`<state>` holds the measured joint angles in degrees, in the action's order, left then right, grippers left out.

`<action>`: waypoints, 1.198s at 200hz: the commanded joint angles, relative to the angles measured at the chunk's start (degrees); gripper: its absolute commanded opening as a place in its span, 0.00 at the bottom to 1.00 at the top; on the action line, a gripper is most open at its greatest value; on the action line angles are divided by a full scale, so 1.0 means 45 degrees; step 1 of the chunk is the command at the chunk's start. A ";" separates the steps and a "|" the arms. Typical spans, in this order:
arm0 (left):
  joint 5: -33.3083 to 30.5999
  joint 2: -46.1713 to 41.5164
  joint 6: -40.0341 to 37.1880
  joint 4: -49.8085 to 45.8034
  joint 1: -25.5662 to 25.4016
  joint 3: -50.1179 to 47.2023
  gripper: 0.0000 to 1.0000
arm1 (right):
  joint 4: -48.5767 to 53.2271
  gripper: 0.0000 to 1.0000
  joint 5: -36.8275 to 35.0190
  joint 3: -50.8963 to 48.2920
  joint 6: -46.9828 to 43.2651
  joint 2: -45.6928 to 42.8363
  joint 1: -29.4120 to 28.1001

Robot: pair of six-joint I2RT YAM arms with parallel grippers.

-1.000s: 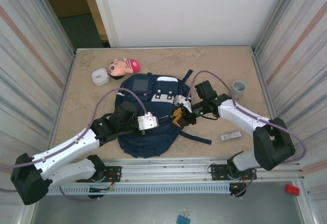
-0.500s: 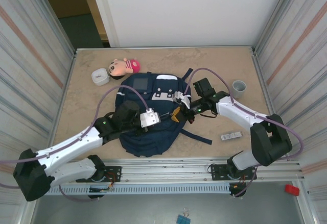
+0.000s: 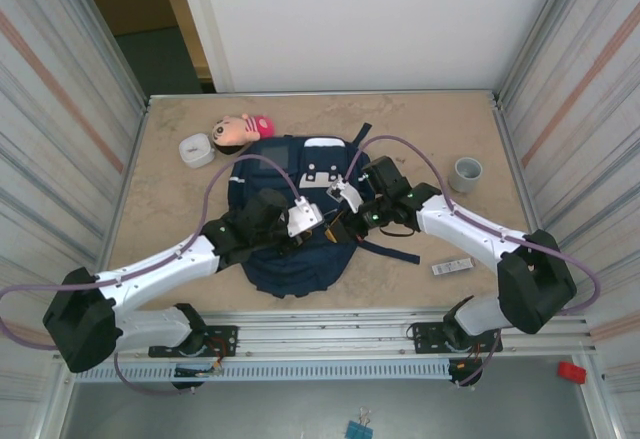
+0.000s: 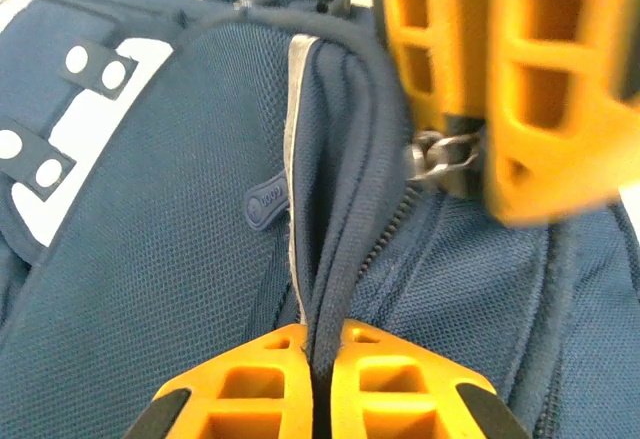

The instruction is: Pack books, pencil case, and school supplies into a backpack

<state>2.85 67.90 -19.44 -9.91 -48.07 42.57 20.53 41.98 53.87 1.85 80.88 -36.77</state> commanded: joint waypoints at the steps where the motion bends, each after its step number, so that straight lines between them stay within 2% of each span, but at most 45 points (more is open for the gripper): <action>1: 0.0400 -0.0542 -0.0137 0.2616 -0.0137 -0.0166 0.09 | -0.1062 0.40 0.0487 -0.0124 0.3257 -0.0949 0.0114; 13: 0.0568 -0.0954 -0.0462 0.2725 -0.0137 -0.0513 0.09 | -0.0906 0.51 0.0563 -0.0185 0.5193 -0.1217 0.0669; 23: 0.0738 -0.1262 -0.0677 0.2816 -0.0124 -0.0769 0.10 | -0.0918 0.54 0.0557 -0.0296 0.6852 -0.1438 0.1109; 56: 0.1086 -0.1766 -0.0895 0.3045 -0.0089 -0.1287 0.11 | -0.2298 0.55 -0.0238 -0.1128 1.1218 -0.1959 0.1434; 72: 0.1343 -0.1707 -0.0889 0.3249 -0.0096 -0.1369 0.11 | -0.3593 0.51 -0.0281 -0.1488 1.2727 -0.1796 0.1429; 133: 0.2001 -0.1392 -0.1069 0.3765 -0.0094 -0.1412 0.11 | -0.5268 0.43 -0.0598 -0.1285 1.5307 -0.0435 0.0929; 154: 0.2177 -0.1401 -0.1148 0.3692 -0.0081 -0.1393 0.12 | -0.5445 0.44 -0.1046 -0.1382 1.5762 -0.0184 0.0814; 168: 0.2189 -0.1371 -0.0987 0.3564 -0.0117 -0.1322 0.13 | -0.5734 0.28 -0.1320 -0.1441 1.6074 -0.0070 0.0809; 176: 0.2061 -0.1340 -0.0641 0.3191 -0.0115 -0.1142 0.18 | -0.5856 0.17 -0.1476 -0.1460 1.6203 -0.0076 0.0810; 192: 0.1485 -0.1366 0.0492 0.1761 -0.0190 -0.0469 0.36 | -0.5986 0.03 -0.1809 -0.1587 1.6386 -0.0246 0.0789; 212: 0.0534 -0.1580 0.3177 -0.0039 -0.0521 0.0309 0.48 | -0.6043 0.00 -0.1884 -0.1619 1.6438 -0.0426 0.0809; 239: -0.2062 -0.2228 0.8420 -0.2650 -0.1532 0.0954 0.54 | -0.5981 0.00 -0.2034 -0.1600 1.6397 -0.0716 0.0755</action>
<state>3.66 61.73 -5.17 -9.50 -51.70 43.70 -2.74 35.62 46.48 74.65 79.79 -33.06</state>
